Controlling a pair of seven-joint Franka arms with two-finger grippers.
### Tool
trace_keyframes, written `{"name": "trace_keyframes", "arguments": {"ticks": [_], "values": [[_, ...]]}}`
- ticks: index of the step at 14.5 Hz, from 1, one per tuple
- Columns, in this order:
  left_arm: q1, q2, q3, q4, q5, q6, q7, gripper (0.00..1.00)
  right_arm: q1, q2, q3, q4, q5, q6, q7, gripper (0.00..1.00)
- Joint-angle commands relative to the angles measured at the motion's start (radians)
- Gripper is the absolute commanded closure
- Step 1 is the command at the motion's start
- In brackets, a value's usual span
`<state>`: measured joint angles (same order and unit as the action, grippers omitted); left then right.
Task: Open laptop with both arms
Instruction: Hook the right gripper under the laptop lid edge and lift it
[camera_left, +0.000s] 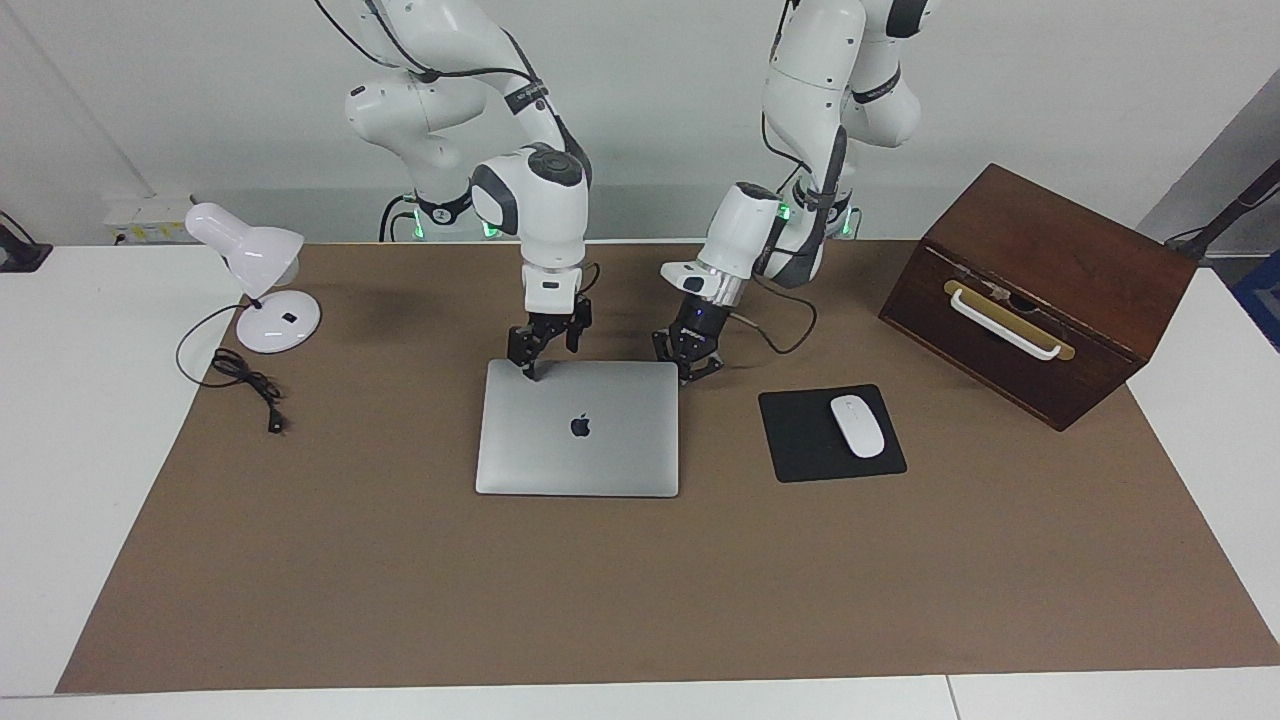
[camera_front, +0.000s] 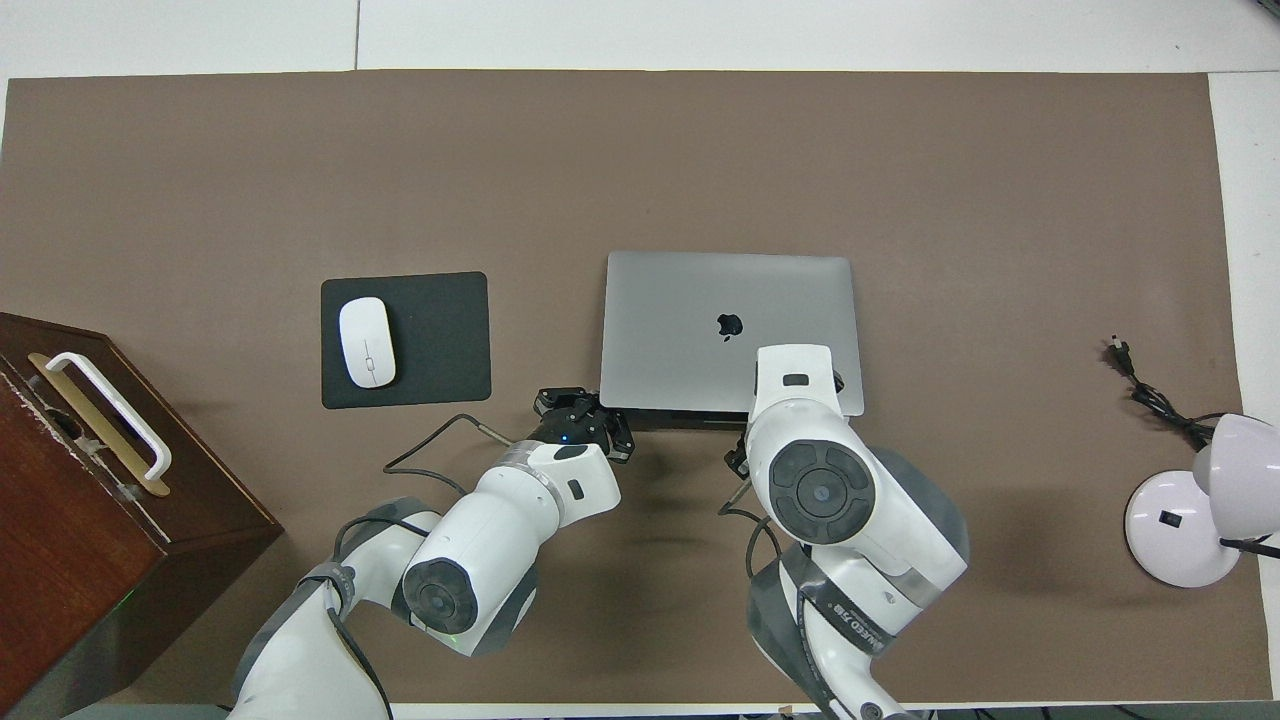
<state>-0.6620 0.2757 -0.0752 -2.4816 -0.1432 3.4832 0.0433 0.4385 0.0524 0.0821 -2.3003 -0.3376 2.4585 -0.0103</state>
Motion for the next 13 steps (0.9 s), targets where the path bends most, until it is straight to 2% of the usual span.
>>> {"name": "trace_keyframes", "arguments": {"ticks": [1, 13], "values": [[-0.010, 0.033, 0.000, 0.013, -0.019, 0.020, 0.026, 1.00, -0.017, 0.017, 0.001, 0.006, -0.034, 0.040, 0.003, 0.00], [-0.011, 0.040, 0.000, 0.015, -0.019, 0.019, 0.026, 1.00, -0.064, 0.061, 0.002, 0.076, -0.035, 0.073, -0.082, 0.00]]}}
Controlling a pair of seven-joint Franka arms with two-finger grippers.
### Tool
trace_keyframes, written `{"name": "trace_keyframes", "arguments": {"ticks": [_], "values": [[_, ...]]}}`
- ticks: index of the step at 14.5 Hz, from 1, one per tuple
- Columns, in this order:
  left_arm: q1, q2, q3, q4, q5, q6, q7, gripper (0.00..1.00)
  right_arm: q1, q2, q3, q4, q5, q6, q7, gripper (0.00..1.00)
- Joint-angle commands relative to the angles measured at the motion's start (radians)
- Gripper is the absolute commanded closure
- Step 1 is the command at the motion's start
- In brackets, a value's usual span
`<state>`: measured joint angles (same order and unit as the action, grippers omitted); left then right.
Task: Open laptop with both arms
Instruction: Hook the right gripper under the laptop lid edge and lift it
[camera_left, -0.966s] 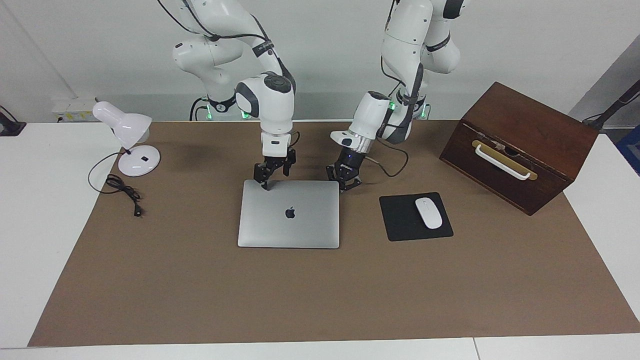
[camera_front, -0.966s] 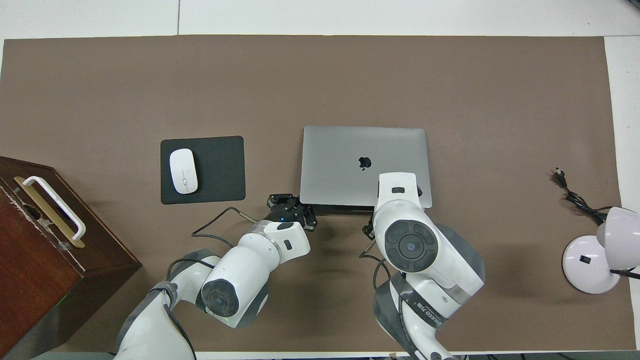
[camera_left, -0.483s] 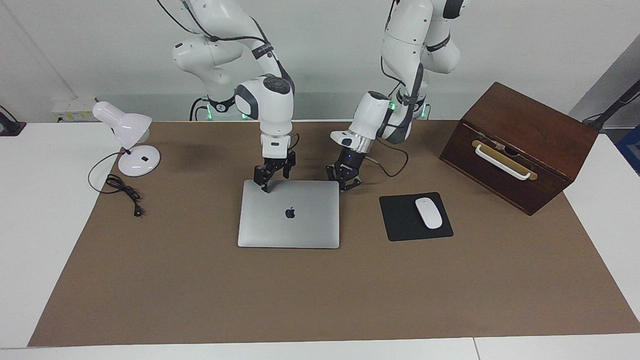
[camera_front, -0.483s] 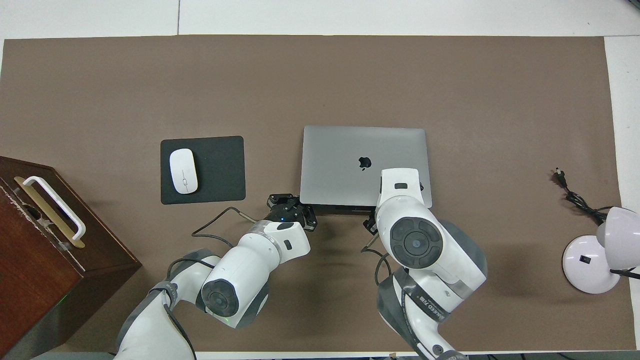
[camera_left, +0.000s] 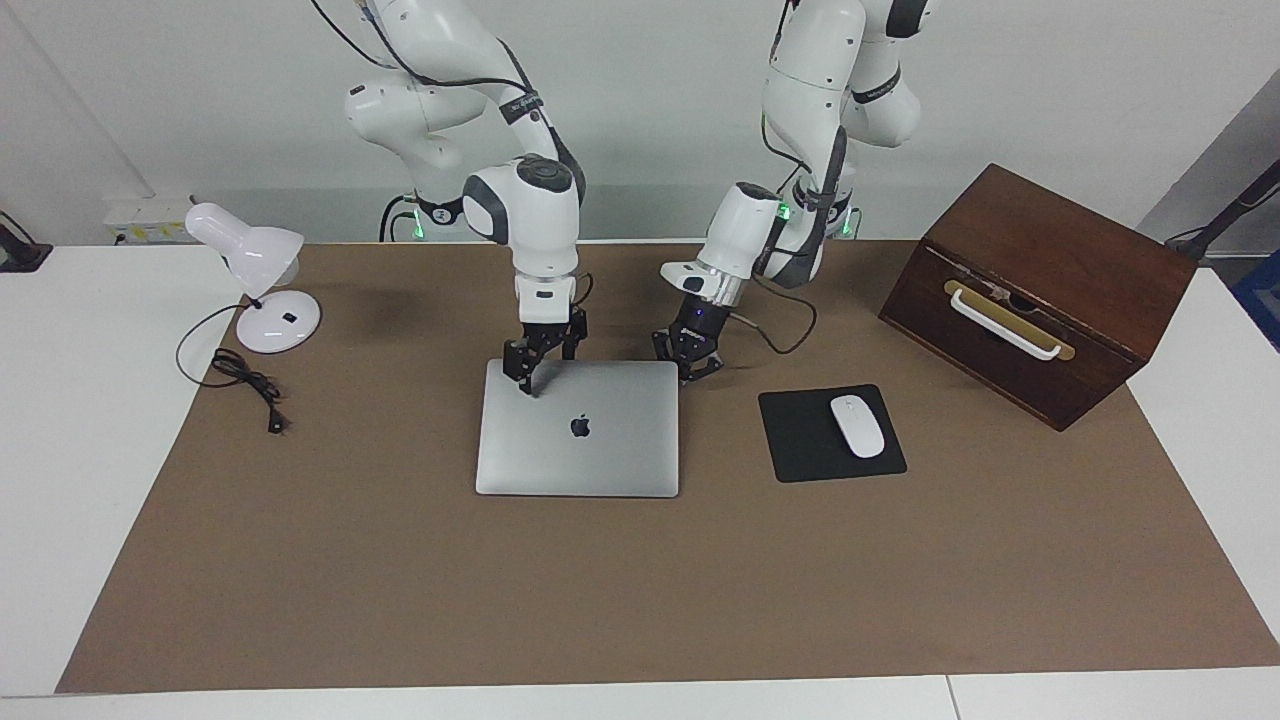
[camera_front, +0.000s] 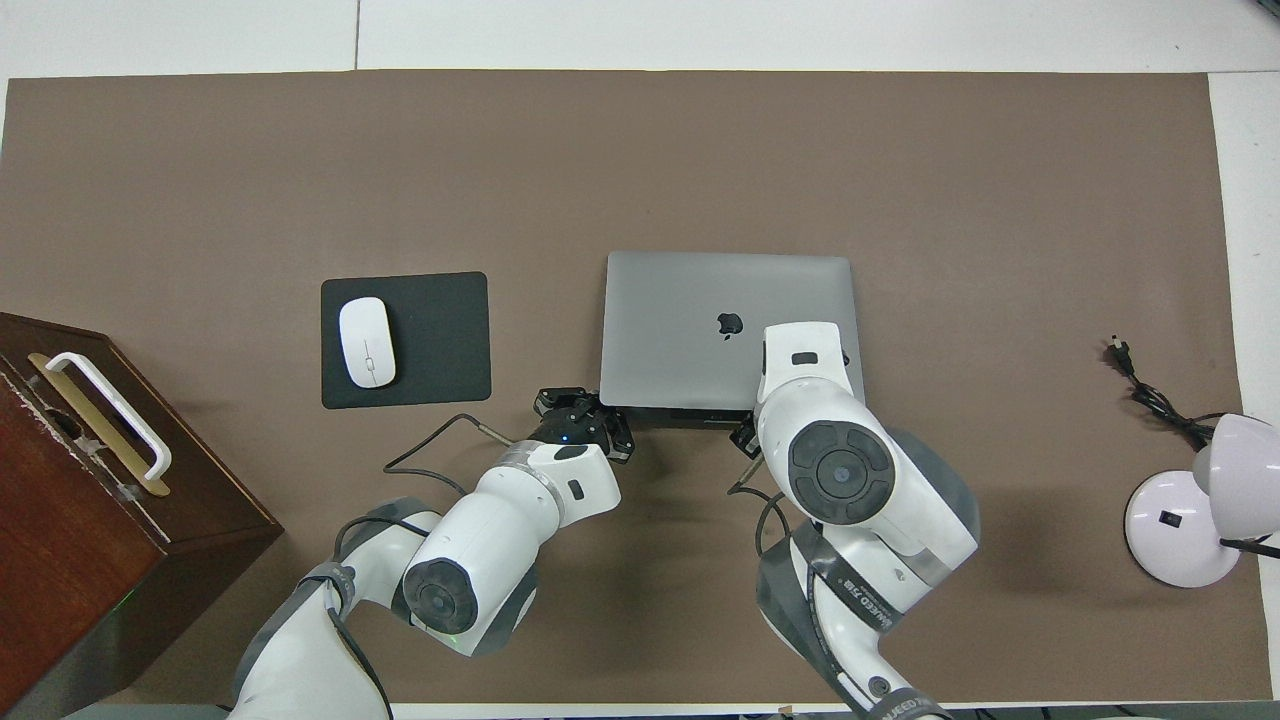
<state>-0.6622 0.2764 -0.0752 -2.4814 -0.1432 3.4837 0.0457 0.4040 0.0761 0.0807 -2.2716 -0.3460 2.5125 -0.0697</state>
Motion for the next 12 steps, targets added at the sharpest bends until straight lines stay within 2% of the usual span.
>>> {"name": "trace_keyframes", "arguments": {"ticks": [1, 12], "values": [[-0.011, 0.040, 0.000, 0.015, -0.021, 0.018, 0.023, 1.00, -0.030, 0.039, 0.004, 0.052, -0.027, 0.019, -0.027, 0.00], [-0.013, 0.040, 0.000, 0.015, -0.021, 0.018, 0.025, 1.00, -0.059, 0.083, 0.004, 0.153, -0.027, 0.019, -0.082, 0.00]]}}
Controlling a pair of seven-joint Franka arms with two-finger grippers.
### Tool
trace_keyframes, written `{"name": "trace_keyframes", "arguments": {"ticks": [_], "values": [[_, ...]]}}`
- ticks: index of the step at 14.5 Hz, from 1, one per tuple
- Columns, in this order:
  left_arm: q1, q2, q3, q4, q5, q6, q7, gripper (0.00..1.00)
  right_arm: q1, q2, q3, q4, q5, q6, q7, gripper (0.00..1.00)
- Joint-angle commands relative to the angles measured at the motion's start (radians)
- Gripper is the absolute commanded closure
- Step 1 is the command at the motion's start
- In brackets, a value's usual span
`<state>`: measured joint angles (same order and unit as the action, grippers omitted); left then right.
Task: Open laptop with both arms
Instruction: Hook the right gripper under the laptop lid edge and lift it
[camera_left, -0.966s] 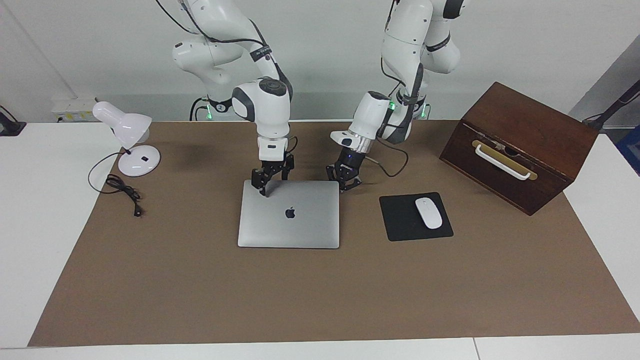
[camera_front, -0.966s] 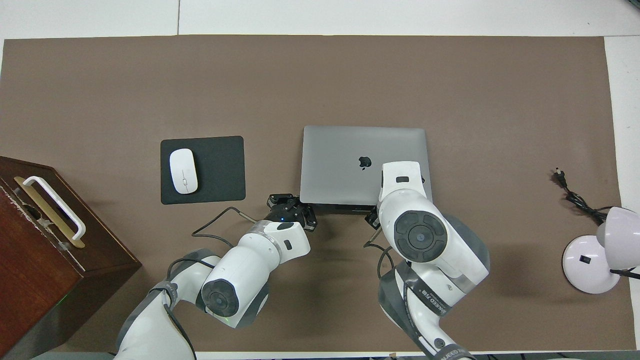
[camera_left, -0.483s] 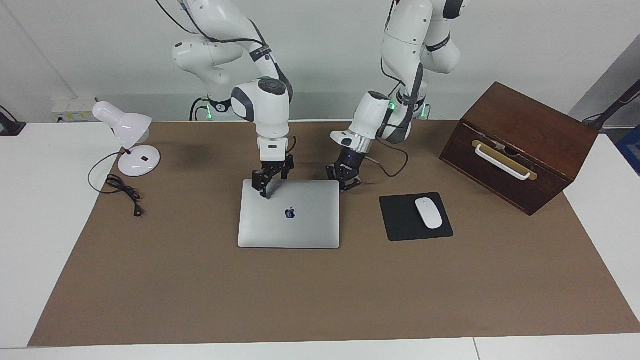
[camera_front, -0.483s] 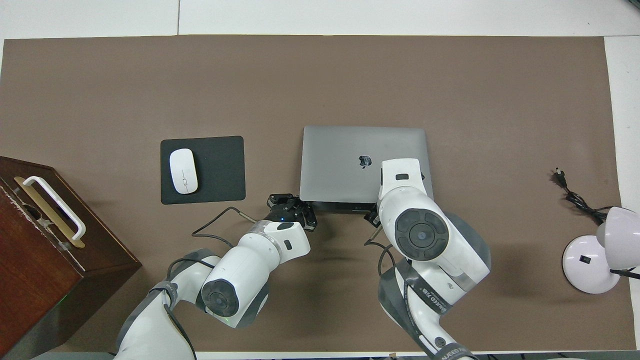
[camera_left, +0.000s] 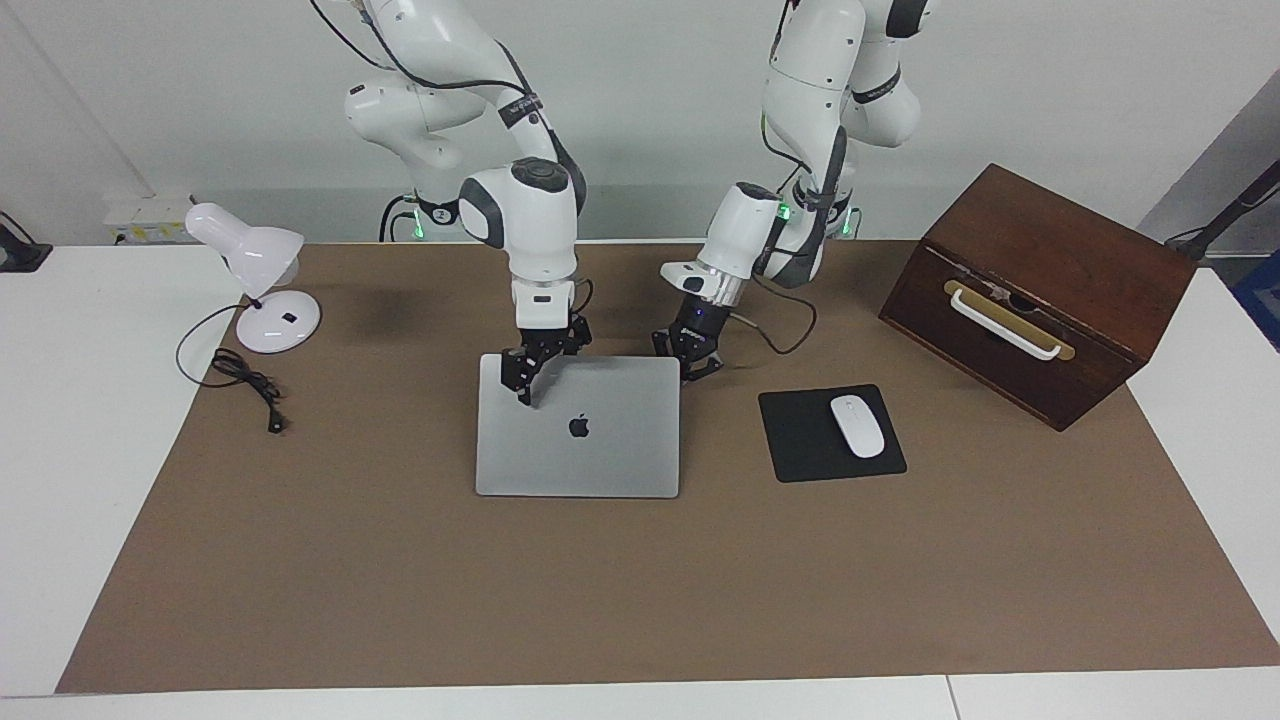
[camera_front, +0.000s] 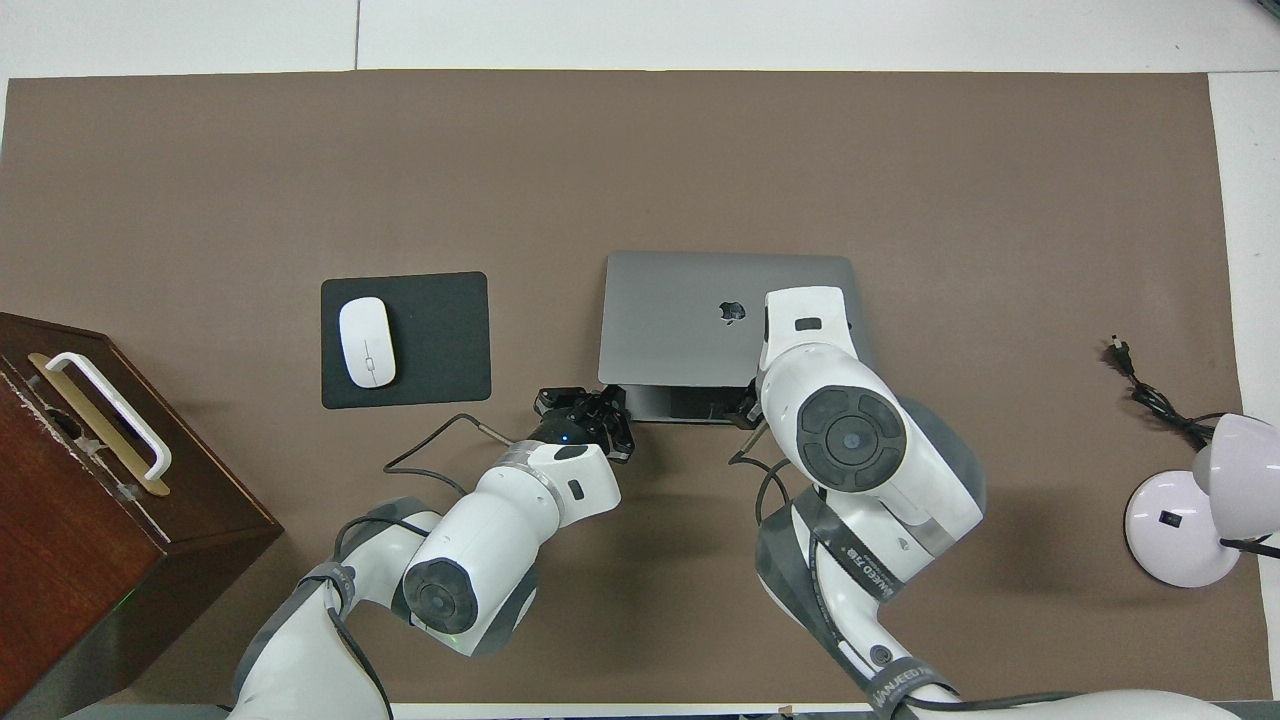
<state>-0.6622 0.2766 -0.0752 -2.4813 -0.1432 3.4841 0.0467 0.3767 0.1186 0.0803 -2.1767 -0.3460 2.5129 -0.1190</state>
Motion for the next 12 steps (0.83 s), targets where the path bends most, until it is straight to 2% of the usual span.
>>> {"name": "trace_keyframes", "arguments": {"ticks": [1, 12], "values": [[-0.013, 0.039, 0.000, 0.015, -0.021, 0.018, 0.022, 1.00, -0.032, 0.047, 0.004, 0.073, -0.027, 0.017, -0.037, 0.00], [-0.013, 0.039, 0.000, 0.015, -0.021, 0.018, 0.024, 1.00, -0.064, 0.085, 0.004, 0.195, -0.025, 0.003, -0.059, 0.00]]}}
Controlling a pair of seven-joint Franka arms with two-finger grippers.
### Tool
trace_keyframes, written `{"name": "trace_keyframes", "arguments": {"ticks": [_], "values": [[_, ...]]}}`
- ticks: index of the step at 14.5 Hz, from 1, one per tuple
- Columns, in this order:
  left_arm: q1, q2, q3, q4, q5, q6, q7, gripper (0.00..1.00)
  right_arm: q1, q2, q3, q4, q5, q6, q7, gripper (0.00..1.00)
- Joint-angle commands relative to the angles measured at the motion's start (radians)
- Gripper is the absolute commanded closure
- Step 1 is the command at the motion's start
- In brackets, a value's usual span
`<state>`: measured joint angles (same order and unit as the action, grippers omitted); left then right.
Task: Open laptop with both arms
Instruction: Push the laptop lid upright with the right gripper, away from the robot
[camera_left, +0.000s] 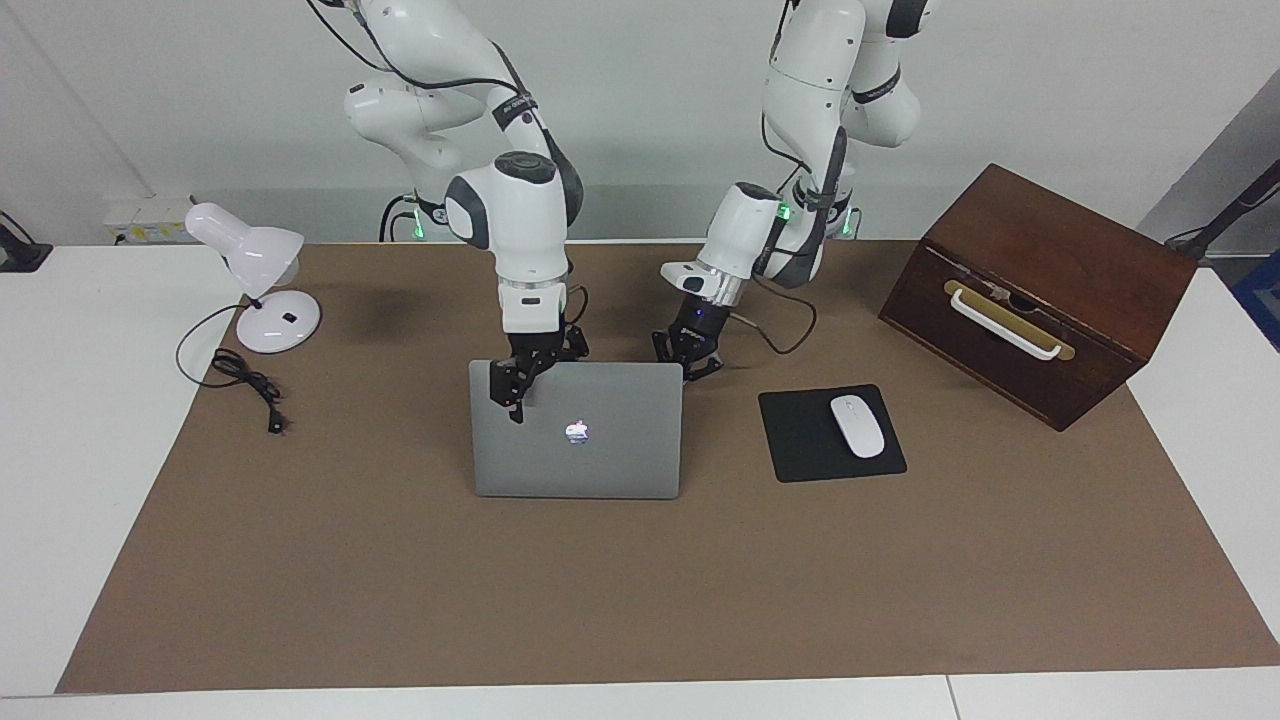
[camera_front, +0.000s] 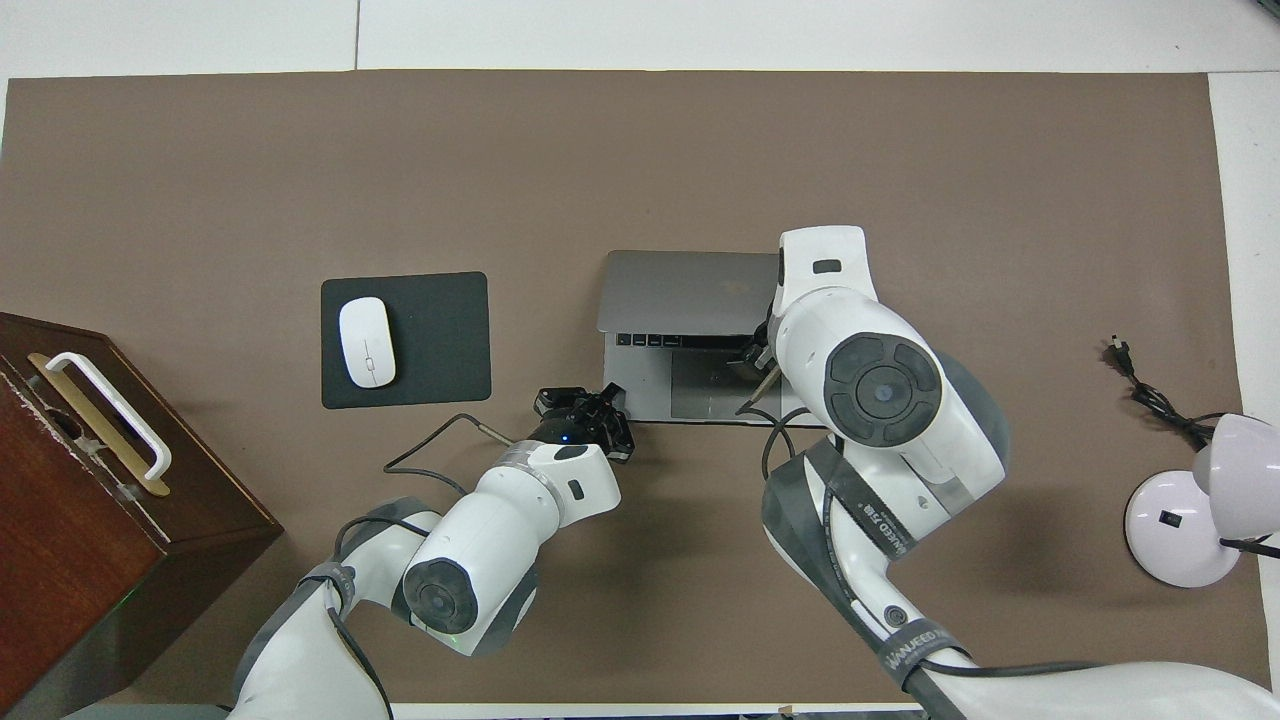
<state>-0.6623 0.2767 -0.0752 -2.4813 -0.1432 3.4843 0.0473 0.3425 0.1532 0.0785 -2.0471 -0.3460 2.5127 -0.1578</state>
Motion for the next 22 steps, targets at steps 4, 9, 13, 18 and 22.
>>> {"name": "trace_keyframes", "arguments": {"ticks": [4, 9, 13, 18, 22], "values": [[-0.013, 0.039, 0.000, 0.015, -0.019, 0.018, 0.023, 1.00, -0.059, 0.065, 0.006, 0.154, -0.018, -0.054, -0.084, 0.00], [-0.013, 0.039, 0.000, 0.015, -0.019, 0.018, 0.023, 1.00, -0.077, 0.084, 0.006, 0.199, -0.016, -0.055, -0.108, 0.00], [-0.013, 0.039, 0.000, 0.015, -0.019, 0.018, 0.022, 1.00, -0.096, 0.118, 0.006, 0.268, -0.014, -0.057, -0.180, 0.00], [-0.013, 0.039, 0.000, 0.015, -0.021, 0.018, 0.022, 1.00, -0.111, 0.147, 0.006, 0.334, -0.014, -0.055, -0.209, 0.00], [-0.013, 0.039, 0.000, 0.015, -0.019, 0.018, 0.022, 1.00, -0.129, 0.158, 0.006, 0.337, -0.025, -0.041, -0.217, 0.00]]}}
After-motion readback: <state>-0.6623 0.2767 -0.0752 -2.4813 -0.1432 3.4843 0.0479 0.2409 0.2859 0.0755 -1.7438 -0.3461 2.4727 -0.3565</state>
